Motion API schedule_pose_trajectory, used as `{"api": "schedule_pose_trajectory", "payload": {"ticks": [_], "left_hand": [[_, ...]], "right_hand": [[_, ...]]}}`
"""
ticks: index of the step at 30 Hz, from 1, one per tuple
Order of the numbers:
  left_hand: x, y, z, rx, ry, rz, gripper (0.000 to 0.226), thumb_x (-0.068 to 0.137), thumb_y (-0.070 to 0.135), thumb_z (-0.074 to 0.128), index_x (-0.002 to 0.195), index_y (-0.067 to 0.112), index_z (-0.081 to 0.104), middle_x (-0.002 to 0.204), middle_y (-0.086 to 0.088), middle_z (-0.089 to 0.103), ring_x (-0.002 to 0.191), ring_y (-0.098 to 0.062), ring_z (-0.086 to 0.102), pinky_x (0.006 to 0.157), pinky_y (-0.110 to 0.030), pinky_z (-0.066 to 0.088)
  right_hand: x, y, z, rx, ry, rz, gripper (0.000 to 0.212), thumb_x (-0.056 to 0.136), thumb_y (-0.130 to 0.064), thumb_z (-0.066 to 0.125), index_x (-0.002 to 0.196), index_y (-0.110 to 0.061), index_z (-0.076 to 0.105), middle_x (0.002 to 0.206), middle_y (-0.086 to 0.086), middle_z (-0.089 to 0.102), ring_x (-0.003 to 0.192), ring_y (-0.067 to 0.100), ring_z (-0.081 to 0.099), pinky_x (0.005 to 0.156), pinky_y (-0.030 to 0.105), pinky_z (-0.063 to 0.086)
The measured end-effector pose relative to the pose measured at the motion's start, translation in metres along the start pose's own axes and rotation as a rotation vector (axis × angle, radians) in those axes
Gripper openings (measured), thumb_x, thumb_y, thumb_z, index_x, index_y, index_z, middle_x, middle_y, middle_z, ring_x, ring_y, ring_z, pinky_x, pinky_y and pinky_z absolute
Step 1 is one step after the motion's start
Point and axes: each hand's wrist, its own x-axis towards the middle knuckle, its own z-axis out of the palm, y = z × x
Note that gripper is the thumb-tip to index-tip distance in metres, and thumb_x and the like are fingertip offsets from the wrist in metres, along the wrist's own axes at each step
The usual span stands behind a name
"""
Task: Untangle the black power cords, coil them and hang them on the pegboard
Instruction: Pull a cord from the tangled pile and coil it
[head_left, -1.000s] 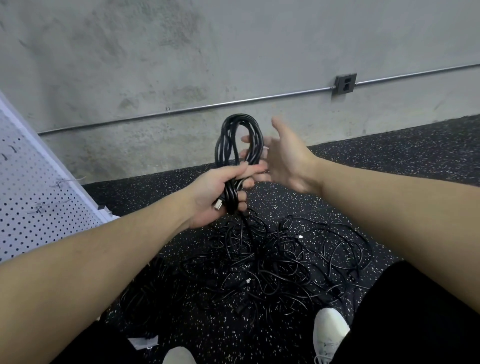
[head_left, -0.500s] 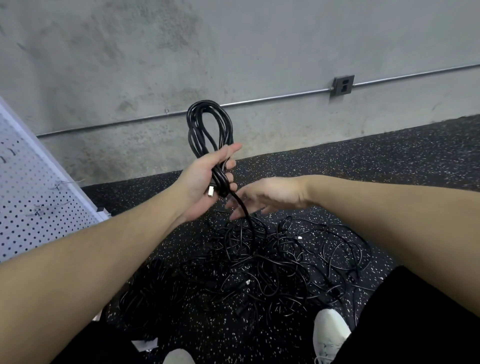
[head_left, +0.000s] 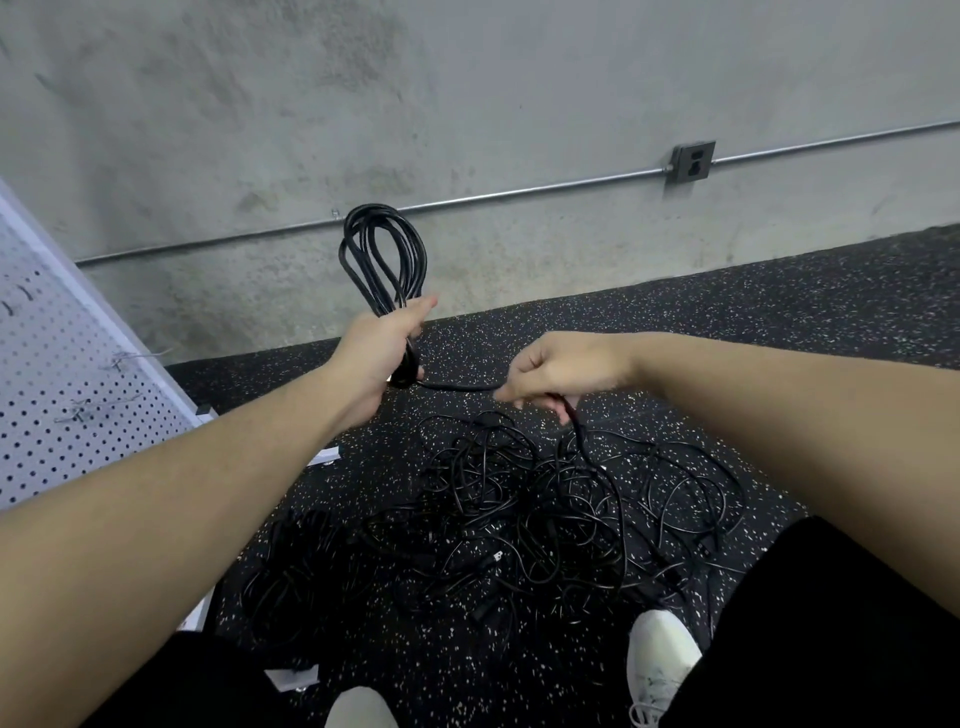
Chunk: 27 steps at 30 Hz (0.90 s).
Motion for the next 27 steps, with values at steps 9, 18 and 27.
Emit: {"api": "schedule_pose_trajectory", "payload": {"ticks": [9,18,27], "left_hand": [[-0.010,0.001,0.006,0.438,-0.071,-0.030,0.057,0.095,0.071,0.050,0.119,0.022,0.067,0.076,0.001,0.055,0.061,-0.014,0.063,0.062,-0.029,0.042],[-0.016,0.003,0.014,0.591,-0.287,0.005,0.078,0.073,0.065,0.081,0.124,0.013,0.054,0.082,0.008,0.063,0.076,-0.011,0.058,0.081,-0.031,0.052],[-0.013,-0.015,0.013,0.706,-0.183,0.055,0.037,0.097,0.041,0.057,0.097,0.006,0.068,0.079,-0.004,0.058,0.074,-0.023,0.052,0.073,-0.036,0.038]], "right_hand": [[0.003,-0.012,-0.004,0.164,0.411,-0.063,0.040,0.086,-0.051,0.075,0.078,-0.012,0.068,0.048,-0.006,0.044,0.041,0.009,0.039,0.056,0.024,0.043],[0.005,-0.014,-0.018,0.687,0.201,-0.040,0.021,0.102,-0.035,0.055,0.096,-0.017,0.065,0.062,-0.010,0.037,0.056,0.008,0.033,0.055,0.021,0.030],[0.003,-0.015,-0.012,0.036,0.580,0.051,0.048,0.092,-0.062,0.061,0.076,-0.017,0.053,0.053,0.002,0.060,0.045,0.015,0.060,0.059,0.030,0.054]]}}
